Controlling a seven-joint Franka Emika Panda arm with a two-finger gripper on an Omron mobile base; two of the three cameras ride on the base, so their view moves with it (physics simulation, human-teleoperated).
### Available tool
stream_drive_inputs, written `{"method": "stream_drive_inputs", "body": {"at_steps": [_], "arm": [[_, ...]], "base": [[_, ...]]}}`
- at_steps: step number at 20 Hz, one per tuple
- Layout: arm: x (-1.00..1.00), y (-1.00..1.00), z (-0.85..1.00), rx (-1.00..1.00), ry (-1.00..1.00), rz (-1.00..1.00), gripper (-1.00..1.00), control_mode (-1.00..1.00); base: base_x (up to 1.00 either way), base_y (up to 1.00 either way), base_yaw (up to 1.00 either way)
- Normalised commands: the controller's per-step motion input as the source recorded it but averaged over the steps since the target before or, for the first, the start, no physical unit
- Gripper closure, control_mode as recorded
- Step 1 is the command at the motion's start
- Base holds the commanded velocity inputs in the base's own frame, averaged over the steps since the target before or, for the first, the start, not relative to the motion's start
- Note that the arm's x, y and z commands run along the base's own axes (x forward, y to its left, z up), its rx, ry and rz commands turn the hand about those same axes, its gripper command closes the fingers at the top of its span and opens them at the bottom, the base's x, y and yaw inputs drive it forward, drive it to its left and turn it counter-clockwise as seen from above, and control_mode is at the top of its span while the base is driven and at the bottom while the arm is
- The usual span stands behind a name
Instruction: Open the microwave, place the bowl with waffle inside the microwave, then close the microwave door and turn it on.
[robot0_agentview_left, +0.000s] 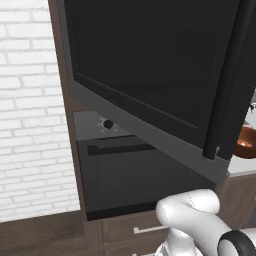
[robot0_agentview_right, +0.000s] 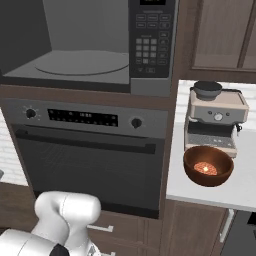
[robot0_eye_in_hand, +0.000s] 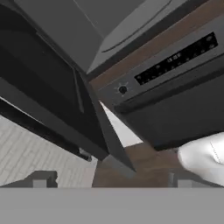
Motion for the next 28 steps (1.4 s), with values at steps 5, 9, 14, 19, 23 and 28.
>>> {"method": "stream_drive_inputs", "body": {"at_steps": [5, 9, 14, 19, 23, 28], "arm": [[0.71, -0.04, -0.08, 0.37, 0.01, 0.74, -1.00, -1.00], [1.00, 0.00, -0.14, 0.48, 0.02, 0.56, -1.00, -1.00], [0.86, 0.00, -0.25, 0.51, 0.00, 0.30, -1.00, -1.00], [0.28, 0.34, -0.30, 0.38, 0.00, 0.03, -1.00, -1.00], [0.01, 0.72, -0.04, 0.17, 0.00, 0.03, -1.00, -1.00], [-0.01, 0.78, 0.00, 0.07, 0.00, 0.00, -1.00, -1.00]], "base": [[0.00, 0.00, 0.00], [0.00, 0.00, 0.00], [0.00, 0.00, 0.00], [0.00, 0.00, 0.00], [0.00, 0.00, 0.00], [0.00, 0.00, 0.00]]}}
